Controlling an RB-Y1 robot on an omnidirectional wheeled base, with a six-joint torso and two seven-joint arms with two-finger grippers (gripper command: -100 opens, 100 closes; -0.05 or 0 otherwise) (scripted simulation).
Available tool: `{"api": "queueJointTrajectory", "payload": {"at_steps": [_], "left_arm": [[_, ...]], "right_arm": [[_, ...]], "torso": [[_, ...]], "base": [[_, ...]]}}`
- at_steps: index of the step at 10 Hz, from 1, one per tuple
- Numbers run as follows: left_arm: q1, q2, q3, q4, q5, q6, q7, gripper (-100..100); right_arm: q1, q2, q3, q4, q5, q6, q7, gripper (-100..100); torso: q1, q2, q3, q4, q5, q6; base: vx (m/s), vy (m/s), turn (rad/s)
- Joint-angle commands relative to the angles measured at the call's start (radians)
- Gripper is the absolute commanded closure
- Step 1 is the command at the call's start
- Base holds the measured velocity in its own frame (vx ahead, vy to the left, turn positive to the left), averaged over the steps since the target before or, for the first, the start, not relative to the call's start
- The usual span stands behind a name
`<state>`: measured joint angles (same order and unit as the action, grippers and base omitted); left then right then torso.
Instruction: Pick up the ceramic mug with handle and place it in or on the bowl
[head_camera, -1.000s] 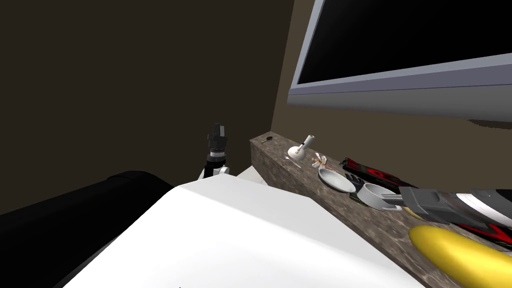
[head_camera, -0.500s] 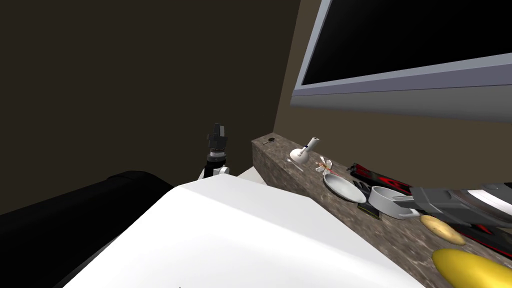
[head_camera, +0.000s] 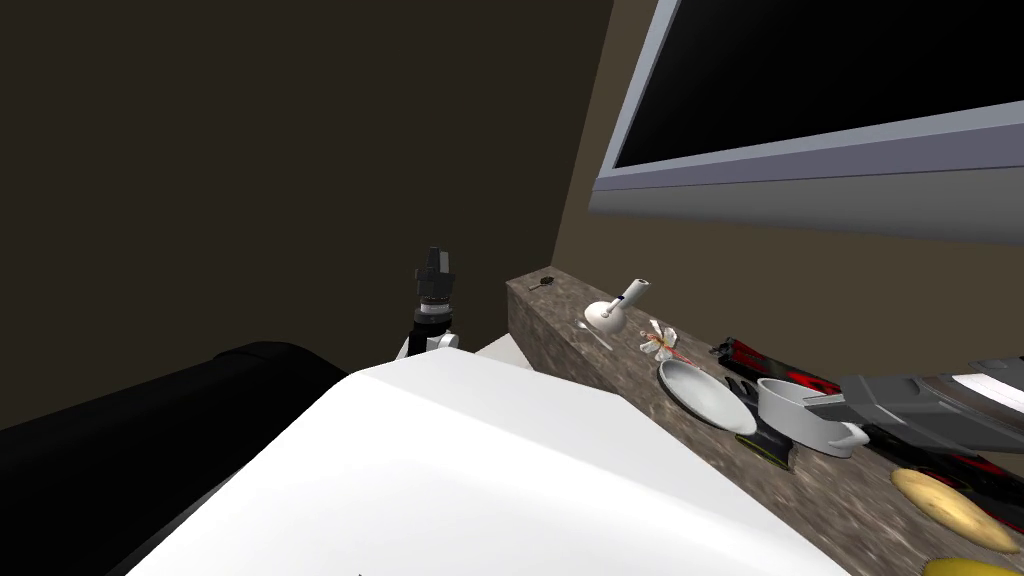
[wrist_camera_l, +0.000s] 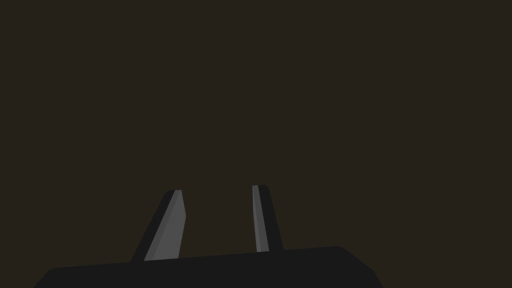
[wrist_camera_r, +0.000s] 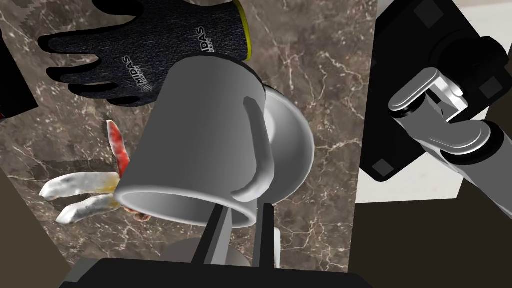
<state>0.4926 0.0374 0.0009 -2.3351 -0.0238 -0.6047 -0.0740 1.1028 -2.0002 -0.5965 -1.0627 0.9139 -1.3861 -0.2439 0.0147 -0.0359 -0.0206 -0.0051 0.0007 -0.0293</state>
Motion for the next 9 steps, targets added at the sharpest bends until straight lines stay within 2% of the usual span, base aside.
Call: {"api": "queueJointTrajectory", "payload": {"at_steps": [1,5,6,7,9], "left_arm": [[0.0,0.0,0.0,0.0,0.0,0.0,0.0,0],[0.0,0.0,0.0,0.0,0.0,0.0,0.0,0],[0.0,0.0,0.0,0.0,0.0,0.0,0.0,0],[0.0,0.0,0.0,0.0,0.0,0.0,0.0,0],[0.0,0.0,0.0,0.0,0.0,0.0,0.0,0]], "right_arm": [[0.0,0.0,0.0,0.0,0.0,0.0,0.0,-100],[0.0,0.0,0.0,0.0,0.0,0.001,0.0,-100],[0.0,0.0,0.0,0.0,0.0,0.001,0.0,0],[-0.017,-0.028,-0.029,0.024,-0.006,-0.035,-0.02,-100],[-0.035,-0.055,-0.059,0.048,-0.013,-0.071,-0.04,-100]], "torso": [[0.0,0.0,0.0,0.0,0.0,0.0],[0.0,0.002,0.001,0.001,0.0,0.0],[0.0,0.002,0.002,0.001,0.0,0.0],[0.0,0.002,0.002,0.001,0.0,0.0],[-0.003,0.011,0.007,0.003,0.0,0.001]], "base": [[0.0,0.0,0.0],[0.0,0.0,0.0],[0.0,0.0,0.0],[-0.095,-0.024,-0.09],[-0.169,-0.078,-0.055]]}}
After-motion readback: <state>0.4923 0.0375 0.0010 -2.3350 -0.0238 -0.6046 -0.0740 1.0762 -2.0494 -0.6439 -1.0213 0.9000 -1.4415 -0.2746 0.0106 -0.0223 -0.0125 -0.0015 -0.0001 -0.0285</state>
